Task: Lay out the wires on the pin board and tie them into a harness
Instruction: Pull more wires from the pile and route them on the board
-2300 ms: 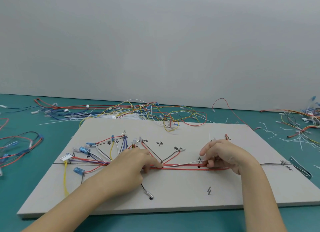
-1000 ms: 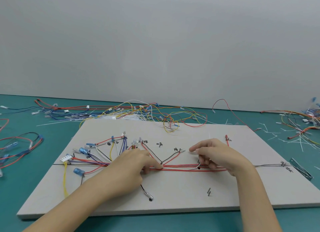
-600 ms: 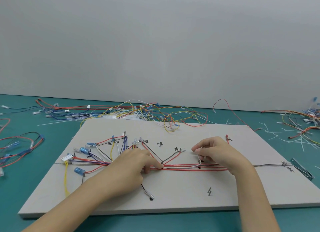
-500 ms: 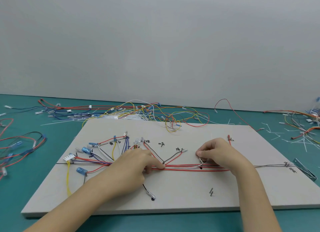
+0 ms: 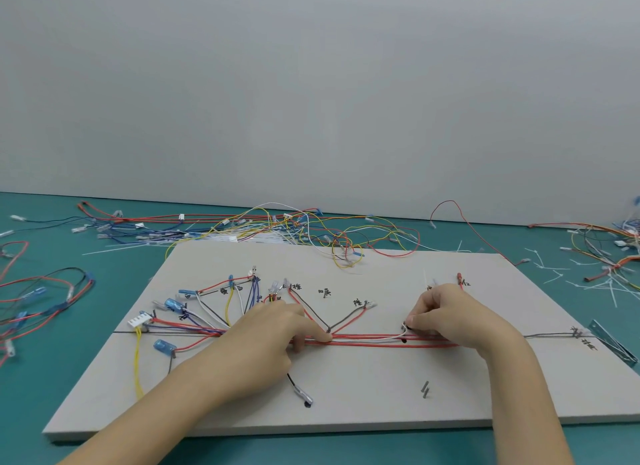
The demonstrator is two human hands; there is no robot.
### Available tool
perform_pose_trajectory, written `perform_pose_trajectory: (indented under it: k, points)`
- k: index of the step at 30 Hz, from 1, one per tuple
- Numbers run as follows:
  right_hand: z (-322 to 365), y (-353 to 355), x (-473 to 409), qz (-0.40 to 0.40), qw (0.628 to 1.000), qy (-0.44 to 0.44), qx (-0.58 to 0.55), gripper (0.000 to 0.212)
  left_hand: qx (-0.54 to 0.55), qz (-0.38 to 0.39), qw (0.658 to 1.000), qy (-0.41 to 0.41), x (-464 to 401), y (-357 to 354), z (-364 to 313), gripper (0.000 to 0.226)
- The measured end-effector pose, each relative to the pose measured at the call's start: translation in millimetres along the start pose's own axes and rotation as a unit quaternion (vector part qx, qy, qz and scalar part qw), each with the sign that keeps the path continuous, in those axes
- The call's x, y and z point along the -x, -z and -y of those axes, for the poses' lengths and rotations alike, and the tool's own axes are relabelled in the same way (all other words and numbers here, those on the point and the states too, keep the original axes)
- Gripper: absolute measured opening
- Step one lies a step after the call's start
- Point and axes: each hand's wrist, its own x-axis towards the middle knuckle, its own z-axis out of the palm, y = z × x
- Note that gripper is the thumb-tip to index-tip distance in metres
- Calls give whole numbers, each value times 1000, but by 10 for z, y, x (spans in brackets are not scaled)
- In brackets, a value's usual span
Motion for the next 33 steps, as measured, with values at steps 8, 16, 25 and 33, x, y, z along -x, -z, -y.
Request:
perform_pose_trajectory:
  k: [8,16,25,33]
  points:
    - [-32,9,126,17,1000,6,-12,18,3,-1,1000,1,26,13,-2,77]
    - [-4,-37,178,6,1000,2,-19,27,0,4,1000,7,20,28,-35,79]
    - [40,-123,143,-29,999,25,36,23,-8,10,1000,11,23,54,-88,80]
    - [29,-177,152,-59,997,35,33,17,0,7,1000,12,24,39,-65,78]
